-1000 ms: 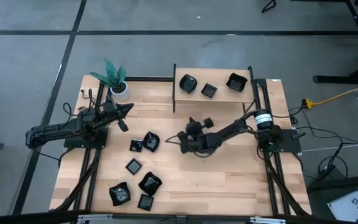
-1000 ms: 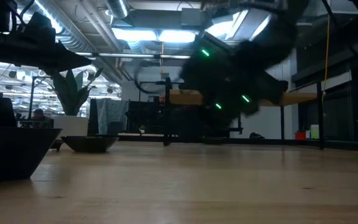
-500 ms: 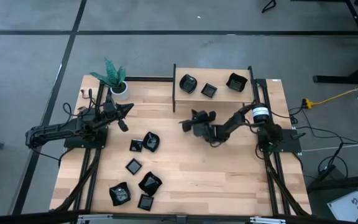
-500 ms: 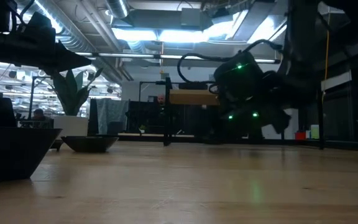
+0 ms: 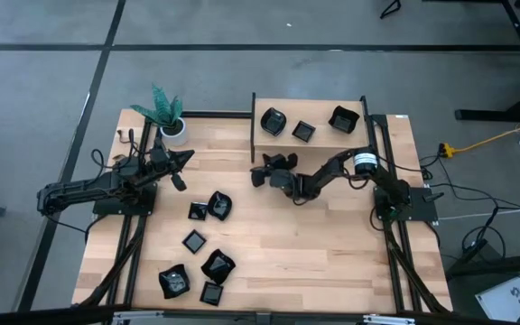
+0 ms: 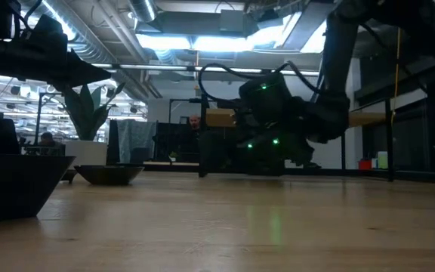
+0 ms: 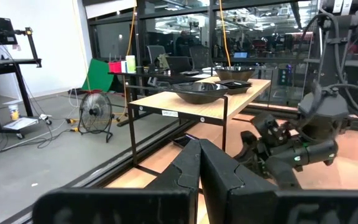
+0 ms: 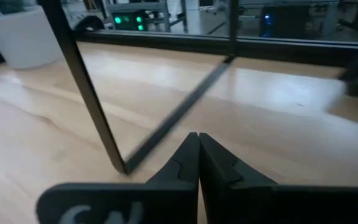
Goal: Pick & Place Mini shaped plates
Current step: Move the shelf to the center of the table
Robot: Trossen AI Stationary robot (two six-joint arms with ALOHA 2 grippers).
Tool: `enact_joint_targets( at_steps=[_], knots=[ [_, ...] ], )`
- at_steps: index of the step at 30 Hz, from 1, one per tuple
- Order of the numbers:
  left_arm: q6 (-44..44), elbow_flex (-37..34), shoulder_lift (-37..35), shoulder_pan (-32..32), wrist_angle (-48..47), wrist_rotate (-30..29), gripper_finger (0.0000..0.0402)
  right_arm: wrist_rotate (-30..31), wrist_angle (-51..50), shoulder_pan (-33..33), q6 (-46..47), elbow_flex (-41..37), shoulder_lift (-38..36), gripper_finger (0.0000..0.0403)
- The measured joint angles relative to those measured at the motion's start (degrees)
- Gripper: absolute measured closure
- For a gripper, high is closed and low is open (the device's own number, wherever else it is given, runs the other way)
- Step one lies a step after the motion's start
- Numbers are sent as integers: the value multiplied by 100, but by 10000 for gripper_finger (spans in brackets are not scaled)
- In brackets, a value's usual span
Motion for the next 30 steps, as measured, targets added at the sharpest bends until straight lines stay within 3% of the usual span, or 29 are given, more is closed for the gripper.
enact_joint_targets(
  at_steps=[30],
  knots=[
    [-1,1,0,0,0,0,398,-1020,328,-158,-733,457,203,401]
  ],
)
